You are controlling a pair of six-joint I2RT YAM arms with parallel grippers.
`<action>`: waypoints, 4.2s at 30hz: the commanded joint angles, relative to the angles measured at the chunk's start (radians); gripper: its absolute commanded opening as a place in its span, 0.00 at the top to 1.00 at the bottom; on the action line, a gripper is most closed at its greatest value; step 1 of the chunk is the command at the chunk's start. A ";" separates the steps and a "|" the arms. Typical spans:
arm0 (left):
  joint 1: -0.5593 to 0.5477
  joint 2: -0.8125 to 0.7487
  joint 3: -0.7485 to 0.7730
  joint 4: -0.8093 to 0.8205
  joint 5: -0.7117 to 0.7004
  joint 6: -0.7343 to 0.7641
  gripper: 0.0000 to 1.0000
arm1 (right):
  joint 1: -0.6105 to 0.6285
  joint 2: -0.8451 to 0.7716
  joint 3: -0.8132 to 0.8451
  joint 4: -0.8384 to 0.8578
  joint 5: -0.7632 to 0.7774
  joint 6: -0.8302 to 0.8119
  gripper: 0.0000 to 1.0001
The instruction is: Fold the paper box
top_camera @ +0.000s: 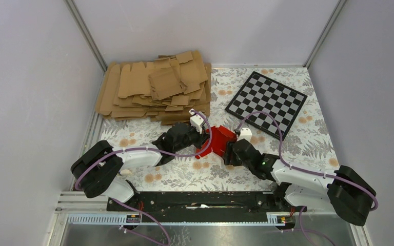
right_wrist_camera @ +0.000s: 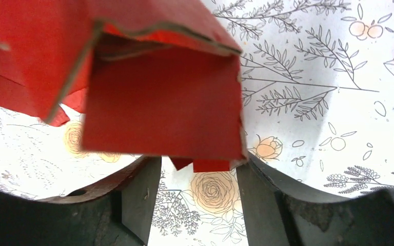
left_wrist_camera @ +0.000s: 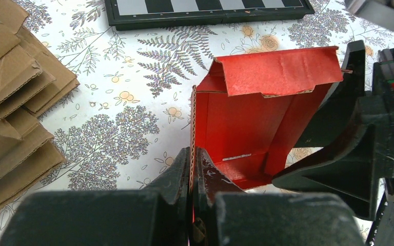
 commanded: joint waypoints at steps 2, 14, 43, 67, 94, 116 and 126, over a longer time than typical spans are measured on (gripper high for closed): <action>-0.008 -0.001 0.029 -0.004 -0.016 0.013 1.00 | 0.014 -0.029 0.023 0.023 0.025 -0.023 0.43; -0.010 -0.068 -0.017 0.033 -0.072 0.012 1.00 | 0.012 0.125 0.113 0.078 0.207 -0.046 0.71; -0.010 -0.029 -0.088 0.195 -0.183 -0.017 1.00 | -0.104 0.474 0.242 0.444 0.103 -0.142 0.84; -0.009 -0.021 -0.048 0.119 -0.168 -0.013 1.00 | -0.109 0.379 0.142 0.535 -0.175 -0.247 0.34; -0.009 -0.009 -0.027 0.095 -0.125 -0.016 1.00 | -0.107 0.483 0.236 0.444 -0.093 -0.234 0.55; -0.011 0.031 0.013 0.045 -0.105 -0.027 1.00 | -0.104 0.667 0.378 0.158 0.075 -0.197 0.45; -0.012 0.025 0.014 0.039 -0.107 -0.028 1.00 | -0.101 0.632 0.417 0.065 0.168 -0.201 0.41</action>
